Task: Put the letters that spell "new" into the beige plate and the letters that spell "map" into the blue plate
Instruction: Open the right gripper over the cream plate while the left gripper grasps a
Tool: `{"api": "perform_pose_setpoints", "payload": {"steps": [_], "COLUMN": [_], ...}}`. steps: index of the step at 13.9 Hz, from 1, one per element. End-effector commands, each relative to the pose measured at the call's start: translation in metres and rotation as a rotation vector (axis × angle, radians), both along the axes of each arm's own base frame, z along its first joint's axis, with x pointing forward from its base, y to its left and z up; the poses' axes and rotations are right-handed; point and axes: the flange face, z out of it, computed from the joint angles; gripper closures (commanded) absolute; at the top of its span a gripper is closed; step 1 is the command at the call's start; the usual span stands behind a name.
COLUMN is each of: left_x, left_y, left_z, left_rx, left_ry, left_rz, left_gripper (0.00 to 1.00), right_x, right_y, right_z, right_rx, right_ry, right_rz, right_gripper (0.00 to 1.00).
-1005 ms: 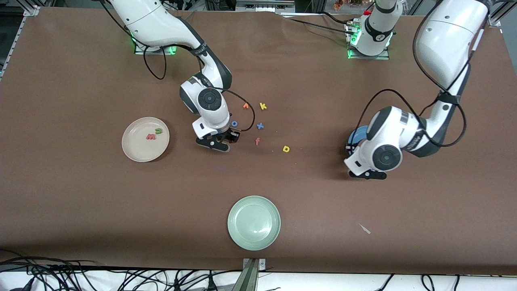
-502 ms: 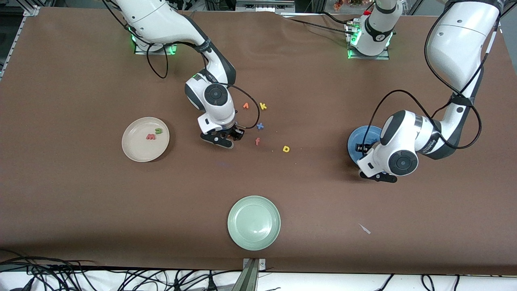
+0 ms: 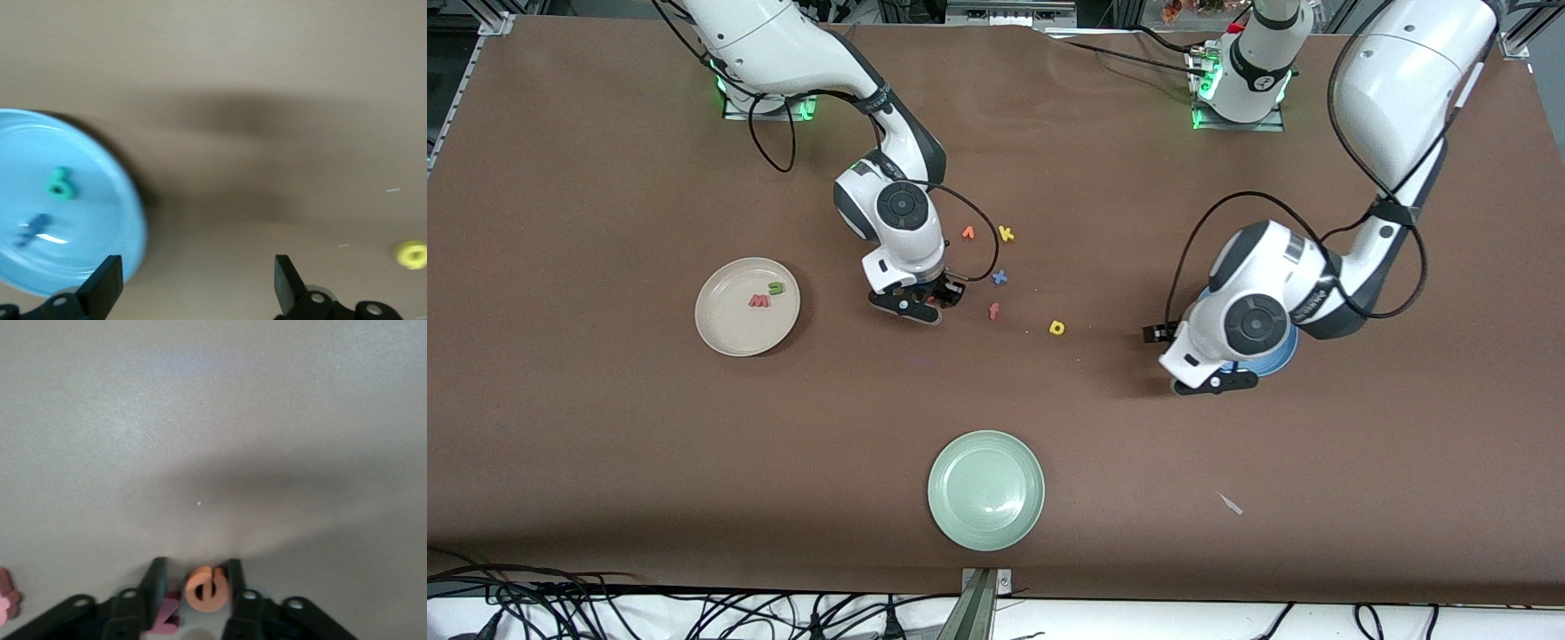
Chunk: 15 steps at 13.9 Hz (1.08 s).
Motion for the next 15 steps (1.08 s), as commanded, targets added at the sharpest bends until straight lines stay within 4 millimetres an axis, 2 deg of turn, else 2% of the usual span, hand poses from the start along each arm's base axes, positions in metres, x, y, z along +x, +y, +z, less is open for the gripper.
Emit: {"api": "perform_pose_setpoints", "payload": {"steps": [1,3,4,5,6,7,8,9,11,13,15], "left_x": [-0.009,-0.015,-0.019,-0.021,-0.022,-0.026,-0.034,-0.035,-0.035,-0.044,-0.052], "left_y": [-0.051,-0.079,-0.093,-0.101,-0.101,-0.105,-0.115,-0.121,-0.124,-0.139,-0.149], "left_z": [-0.002,-0.012,-0.018,-0.024,-0.035,-0.045,-0.054,-0.057,-0.059,-0.061,-0.067], "left_rx": [-0.042,-0.084,-0.088,-0.073,-0.064,-0.061,-0.065,-0.071,-0.078,-0.083,-0.082], "left_ry": [-0.078,-0.118,-0.137,-0.156,-0.148,-0.139,-0.125,-0.122,-0.121,-0.116,-0.107], "left_rz": [0.023,-0.016,-0.049,-0.093,-0.109,-0.136,-0.177,-0.203,-0.221,-0.243,-0.262], "left_gripper": [0.00,0.00,0.00,0.00,0.00,0.00,0.00,0.00,0.00,0.00,0.00], "right_x": [-0.015,-0.010,-0.002,0.011,0.027,0.039,0.046,0.046,0.031,0.019,0.008], "right_y": [-0.007,-0.009,-0.019,-0.043,-0.068,-0.100,-0.127,-0.150,-0.197,-0.248,-0.293], "right_z": [-0.008,0.003,0.018,0.032,0.051,0.065,0.076,0.086,0.099,0.115,0.112], "right_rx": [-0.021,-0.015,-0.032,-0.066,-0.075,-0.090,-0.097,-0.099,-0.106,-0.110,-0.112], "right_ry": [0.012,-0.001,0.004,0.039,0.054,0.078,0.094,0.098,0.116,0.129,0.157], "right_rz": [0.036,0.088,0.113,0.155,0.226,0.298,0.351,0.402,0.475,0.548,0.574], "right_gripper": [0.97,1.00,1.00,1.00,1.00,1.00,1.00,1.00,1.00,1.00,1.00]}}
